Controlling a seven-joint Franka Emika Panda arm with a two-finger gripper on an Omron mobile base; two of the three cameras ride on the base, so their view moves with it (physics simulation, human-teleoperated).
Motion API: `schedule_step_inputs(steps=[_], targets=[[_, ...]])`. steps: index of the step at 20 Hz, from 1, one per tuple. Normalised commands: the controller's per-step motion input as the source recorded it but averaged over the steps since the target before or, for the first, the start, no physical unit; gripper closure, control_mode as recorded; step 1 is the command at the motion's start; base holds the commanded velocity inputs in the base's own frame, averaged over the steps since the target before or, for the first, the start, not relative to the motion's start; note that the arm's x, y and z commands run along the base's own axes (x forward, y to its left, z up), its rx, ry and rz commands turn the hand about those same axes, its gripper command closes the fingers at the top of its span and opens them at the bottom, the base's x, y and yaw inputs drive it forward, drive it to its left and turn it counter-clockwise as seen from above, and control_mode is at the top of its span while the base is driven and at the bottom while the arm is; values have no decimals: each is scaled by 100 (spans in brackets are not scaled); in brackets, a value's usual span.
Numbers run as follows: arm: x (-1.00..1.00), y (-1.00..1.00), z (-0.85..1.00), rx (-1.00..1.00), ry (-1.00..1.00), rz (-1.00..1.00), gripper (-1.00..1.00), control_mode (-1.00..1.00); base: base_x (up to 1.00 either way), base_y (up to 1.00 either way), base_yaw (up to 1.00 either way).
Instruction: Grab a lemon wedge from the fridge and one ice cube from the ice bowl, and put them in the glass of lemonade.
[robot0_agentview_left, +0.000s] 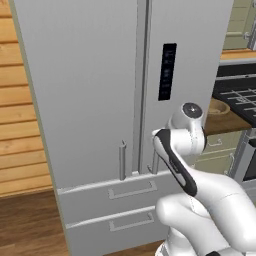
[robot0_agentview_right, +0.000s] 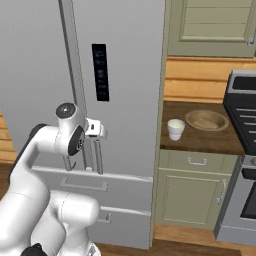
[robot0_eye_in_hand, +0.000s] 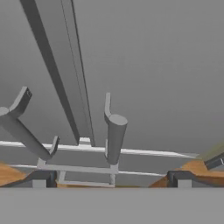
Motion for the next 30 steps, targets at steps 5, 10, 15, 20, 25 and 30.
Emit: schedule_step_inputs(steps=[5,10,15,20,25,30], targets=[[-1,-1,-58,0,-5,-2,-100,-100,0,0,0],[13,-12,-33,1,-1,-3,-100,-100,0,0,0],[38,-9,0,4,0,-1,-100,-100,0,0,0],[45,0,-12,0,2,0,-100,-100,0,0,0],[33,0,-25,0,0,0,-100,-100,0,0,0],[31,0,-31,0,0,0,-100,-100,0,0,0]])
